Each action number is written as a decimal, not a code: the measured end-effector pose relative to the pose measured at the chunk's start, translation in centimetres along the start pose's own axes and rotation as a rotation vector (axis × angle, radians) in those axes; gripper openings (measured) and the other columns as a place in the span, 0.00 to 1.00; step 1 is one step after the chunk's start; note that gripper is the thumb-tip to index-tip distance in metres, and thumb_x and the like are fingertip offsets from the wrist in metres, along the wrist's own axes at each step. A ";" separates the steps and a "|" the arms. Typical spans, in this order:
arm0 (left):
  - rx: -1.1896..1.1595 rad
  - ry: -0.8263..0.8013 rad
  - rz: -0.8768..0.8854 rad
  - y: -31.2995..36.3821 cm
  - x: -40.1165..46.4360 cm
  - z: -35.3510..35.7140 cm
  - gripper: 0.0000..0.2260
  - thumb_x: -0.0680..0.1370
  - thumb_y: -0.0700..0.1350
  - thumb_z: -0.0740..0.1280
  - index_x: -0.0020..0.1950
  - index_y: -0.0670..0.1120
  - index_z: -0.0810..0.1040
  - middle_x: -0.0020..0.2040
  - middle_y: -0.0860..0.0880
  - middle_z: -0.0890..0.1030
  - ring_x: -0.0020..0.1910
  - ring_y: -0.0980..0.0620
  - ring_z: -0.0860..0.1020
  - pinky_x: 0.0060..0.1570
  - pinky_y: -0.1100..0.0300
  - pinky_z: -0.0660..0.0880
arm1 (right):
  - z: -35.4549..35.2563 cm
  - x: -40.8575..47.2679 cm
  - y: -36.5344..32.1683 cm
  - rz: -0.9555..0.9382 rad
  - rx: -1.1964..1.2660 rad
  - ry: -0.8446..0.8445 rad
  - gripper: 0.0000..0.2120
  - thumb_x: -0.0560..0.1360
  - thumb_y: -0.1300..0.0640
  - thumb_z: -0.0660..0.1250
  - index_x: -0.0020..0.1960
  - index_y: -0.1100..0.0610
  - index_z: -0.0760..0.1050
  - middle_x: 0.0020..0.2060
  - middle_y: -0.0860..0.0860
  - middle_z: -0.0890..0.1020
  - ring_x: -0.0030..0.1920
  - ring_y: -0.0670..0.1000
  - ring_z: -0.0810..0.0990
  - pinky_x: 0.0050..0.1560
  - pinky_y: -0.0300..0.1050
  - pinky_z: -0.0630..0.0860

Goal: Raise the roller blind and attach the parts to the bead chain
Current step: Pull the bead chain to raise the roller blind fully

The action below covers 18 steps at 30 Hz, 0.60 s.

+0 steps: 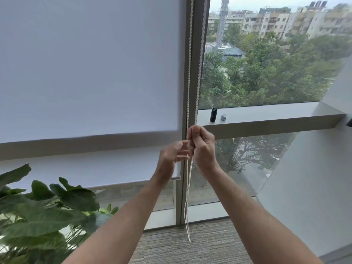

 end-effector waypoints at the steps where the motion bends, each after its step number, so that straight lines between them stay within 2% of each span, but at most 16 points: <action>1: -0.011 -0.010 0.062 1.6 0.6 0.3 0.18 0.78 0.57 0.59 0.54 0.49 0.84 0.48 0.45 0.86 0.50 0.45 0.83 0.49 0.50 0.79 | -0.3 -0.7 0.9 0.020 -0.023 0.009 0.17 0.80 0.56 0.58 0.32 0.50 0.73 0.22 0.44 0.67 0.22 0.45 0.61 0.22 0.39 0.59; 4: -0.075 -0.049 0.185 5.5 2.1 1.1 0.17 0.79 0.59 0.61 0.54 0.51 0.84 0.48 0.46 0.86 0.49 0.47 0.82 0.48 0.55 0.78 | -1.3 -2.6 3.4 0.100 -0.066 0.021 0.18 0.80 0.53 0.58 0.33 0.49 0.74 0.22 0.46 0.67 0.22 0.46 0.61 0.24 0.42 0.58; 7: -0.103 -0.096 0.247 7.9 2.9 2.2 0.15 0.82 0.53 0.58 0.57 0.48 0.82 0.48 0.44 0.85 0.46 0.45 0.82 0.46 0.53 0.79 | -1.7 -3.2 4.9 0.144 -0.085 0.025 0.18 0.81 0.52 0.57 0.33 0.50 0.74 0.23 0.44 0.67 0.23 0.45 0.61 0.24 0.40 0.58; 9: -0.126 -0.122 0.263 8.5 3.0 3.1 0.15 0.84 0.49 0.55 0.58 0.45 0.80 0.46 0.44 0.85 0.41 0.46 0.82 0.41 0.54 0.78 | -1.7 -3.5 5.7 0.161 -0.085 0.025 0.18 0.81 0.52 0.57 0.34 0.51 0.73 0.22 0.43 0.67 0.23 0.44 0.61 0.22 0.38 0.58; 11: -0.157 -0.115 0.266 8.5 2.9 3.9 0.15 0.84 0.47 0.55 0.58 0.43 0.80 0.41 0.46 0.83 0.33 0.50 0.77 0.33 0.58 0.73 | -1.6 -3.9 6.6 0.175 -0.098 0.025 0.18 0.81 0.52 0.57 0.34 0.51 0.73 0.23 0.42 0.67 0.23 0.44 0.61 0.23 0.38 0.58; 14: -0.168 -0.054 0.262 7.7 3.0 4.2 0.15 0.84 0.46 0.55 0.53 0.43 0.81 0.33 0.50 0.75 0.27 0.54 0.67 0.27 0.61 0.63 | -1.5 -5.2 8.1 0.212 -0.141 0.026 0.18 0.80 0.52 0.57 0.33 0.51 0.72 0.23 0.41 0.67 0.25 0.43 0.62 0.26 0.35 0.61; 18: -0.083 -0.043 0.239 5.8 2.4 3.9 0.15 0.83 0.46 0.57 0.43 0.48 0.79 0.27 0.55 0.69 0.25 0.57 0.63 0.27 0.64 0.61 | -2.3 -7.0 9.5 0.281 -0.174 0.030 0.17 0.80 0.56 0.58 0.33 0.52 0.72 0.23 0.41 0.68 0.26 0.42 0.62 0.27 0.33 0.61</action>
Point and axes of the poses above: each hand's wrist, its own x-axis towards the middle knuckle, its own z-axis out of the palm, y = z × x, the point moved 1 cm from there along x, towards the middle knuckle
